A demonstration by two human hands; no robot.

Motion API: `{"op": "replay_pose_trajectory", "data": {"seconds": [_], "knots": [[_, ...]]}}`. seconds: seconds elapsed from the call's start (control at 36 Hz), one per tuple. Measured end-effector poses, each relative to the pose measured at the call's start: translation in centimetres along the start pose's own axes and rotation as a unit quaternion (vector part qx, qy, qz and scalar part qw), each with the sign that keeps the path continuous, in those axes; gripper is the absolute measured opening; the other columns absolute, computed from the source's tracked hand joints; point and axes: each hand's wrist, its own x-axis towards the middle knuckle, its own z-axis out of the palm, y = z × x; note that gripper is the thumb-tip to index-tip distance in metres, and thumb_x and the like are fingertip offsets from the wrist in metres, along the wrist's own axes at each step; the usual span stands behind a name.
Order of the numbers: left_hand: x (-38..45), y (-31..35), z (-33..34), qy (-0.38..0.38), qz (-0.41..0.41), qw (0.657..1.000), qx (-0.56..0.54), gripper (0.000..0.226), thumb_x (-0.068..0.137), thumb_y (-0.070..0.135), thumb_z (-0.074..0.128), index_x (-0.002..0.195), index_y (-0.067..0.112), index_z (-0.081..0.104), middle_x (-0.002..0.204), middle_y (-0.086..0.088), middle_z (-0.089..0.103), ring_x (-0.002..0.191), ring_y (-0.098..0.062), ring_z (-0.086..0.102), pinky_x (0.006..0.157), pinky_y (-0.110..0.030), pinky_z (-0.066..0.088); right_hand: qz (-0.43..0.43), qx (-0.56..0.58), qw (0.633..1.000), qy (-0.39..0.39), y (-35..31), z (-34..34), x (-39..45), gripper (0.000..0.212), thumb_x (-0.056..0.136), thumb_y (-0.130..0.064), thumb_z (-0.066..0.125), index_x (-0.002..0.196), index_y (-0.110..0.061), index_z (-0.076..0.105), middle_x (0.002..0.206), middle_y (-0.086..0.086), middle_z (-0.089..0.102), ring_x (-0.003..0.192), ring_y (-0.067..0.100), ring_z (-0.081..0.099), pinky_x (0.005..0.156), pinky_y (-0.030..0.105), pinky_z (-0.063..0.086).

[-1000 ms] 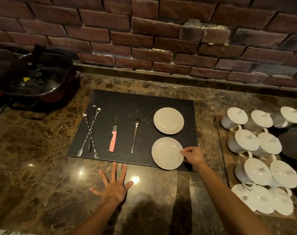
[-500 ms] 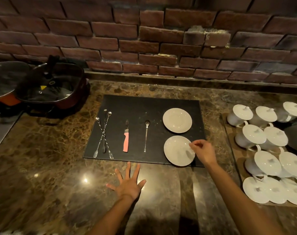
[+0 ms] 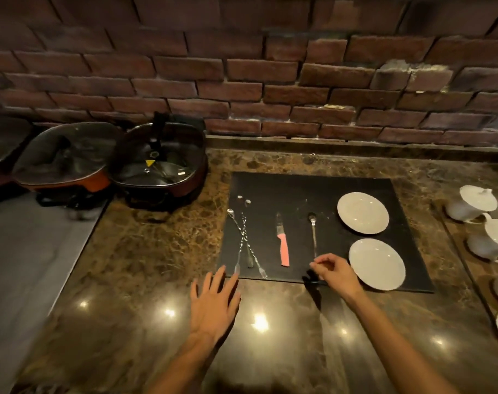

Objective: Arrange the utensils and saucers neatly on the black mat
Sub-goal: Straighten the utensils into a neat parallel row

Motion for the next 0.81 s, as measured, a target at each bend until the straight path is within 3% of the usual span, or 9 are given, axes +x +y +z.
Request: {"op": "replay_pose_trajectory", "data": {"seconds": [0.06,0.14,0.19,0.31,0.42,0.56,0.67,0.75,0.81], "knots": [[0.9,-2.8,-0.3,0.016,-0.002,1.000,0.006,0.054,0.097,0.056,0.026,0.142,0.044,0.053,0.149,0.002,0.055,0.136,-0.024,0.053,0.110,-0.058,0.042,-0.005,-0.003,1.000,-0.005,-0.7,2.8,-0.1,0.014,0.083,-0.019,0.075,0.093,-0.011,0.070,0.089,0.007,0.074,0.081,0.018,0.069,0.077,0.032,0.057],[2.2,-6.2,-1.0,0.031,-0.013,0.999,0.004,0.057,0.098,0.057,0.020,0.148,0.044,0.045,0.155,0.003,0.048,0.143,-0.023,0.044,0.116,-0.056,0.033,-0.002,0.007,1.000,-0.026,-1.9,6.4,-0.4,0.009,0.083,-0.014,0.074,0.091,-0.010,0.069,0.084,0.008,0.073,0.077,0.018,0.066,0.082,0.036,0.054],[2.9,-7.7,-1.2,0.035,-0.016,0.999,-0.004,0.057,0.099,0.057,0.018,0.150,0.045,0.041,0.158,0.003,0.044,0.147,-0.022,0.039,0.119,-0.055,0.029,0.001,0.007,0.999,-0.033,-2.5,8.4,-0.5,0.009,0.084,-0.010,0.072,0.092,-0.006,0.069,0.082,0.010,0.070,0.075,0.017,0.063,0.081,0.032,0.053],[5.0,-10.1,-1.5,0.038,-0.006,0.999,-0.006,0.058,0.099,0.056,0.015,0.151,0.045,0.039,0.159,0.003,0.042,0.147,-0.022,0.038,0.119,-0.054,0.028,0.003,-0.011,0.999,-0.035,-3.6,11.4,0.0,0.008,0.087,-0.003,0.067,0.095,-0.002,0.068,0.080,0.004,0.066,0.075,0.013,0.059,0.065,0.011,0.049],[7.8,-11.4,-1.2,0.034,0.005,0.999,-0.034,0.058,0.100,0.056,0.013,0.154,0.046,0.032,0.163,0.004,0.036,0.152,-0.022,0.030,0.122,-0.052,0.021,0.004,-0.039,0.999,-0.036,-4.9,13.3,1.6,0.011,0.088,-0.005,0.066,0.099,-0.001,0.068,0.082,0.007,0.064,0.075,0.014,0.057,0.059,0.007,0.046],[11.0,-11.9,-0.7,0.030,0.020,0.999,-0.035,0.057,0.101,0.057,0.014,0.155,0.046,0.030,0.164,0.003,0.035,0.152,-0.024,0.031,0.122,-0.053,0.025,0.006,-0.070,0.997,-0.019,-6.5,15.0,4.6,0.005,0.086,-0.008,0.065,0.088,-0.012,0.068,0.076,0.003,0.067,0.071,0.014,0.061,0.074,0.025,0.051],[13.9,-11.7,-0.2,0.045,0.031,0.998,-0.041,0.056,0.101,0.055,0.021,0.152,0.042,0.038,0.161,0.001,0.040,0.147,-0.027,0.041,0.119,-0.055,0.033,-0.001,-0.099,0.995,-0.003,-7.3,16.2,7.0,0.010,0.084,-0.010,0.063,0.080,-0.019,0.068,0.074,-0.002,0.071,0.072,0.014,0.066,0.069,0.018,0.050],[15.8,-11.7,0.9,0.028,0.026,0.998,-0.044,0.059,0.099,0.058,0.012,0.156,0.047,0.021,0.167,0.005,0.026,0.154,-0.024,0.027,0.125,-0.053,0.021,0.002,-0.135,0.991,0.008,-7.7,17.0,8.8,0.005,0.083,-0.019,0.064,0.079,-0.020,0.067,0.079,-0.005,0.073,0.078,0.014,0.069,0.081,0.031,0.055],[16.3,-11.7,1.5,0.019,0.019,0.999,-0.039,0.060,0.098,0.057,0.012,0.157,0.047,0.019,0.169,0.005,0.022,0.156,-0.023,0.022,0.126,-0.053,0.017,-0.002,-0.182,0.983,0.014,-8.0,17.5,9.7,0.009,0.084,-0.029,0.065,0.079,-0.022,0.064,0.078,-0.007,0.071,0.078,0.014,0.067,0.078,0.033,0.054]]}}
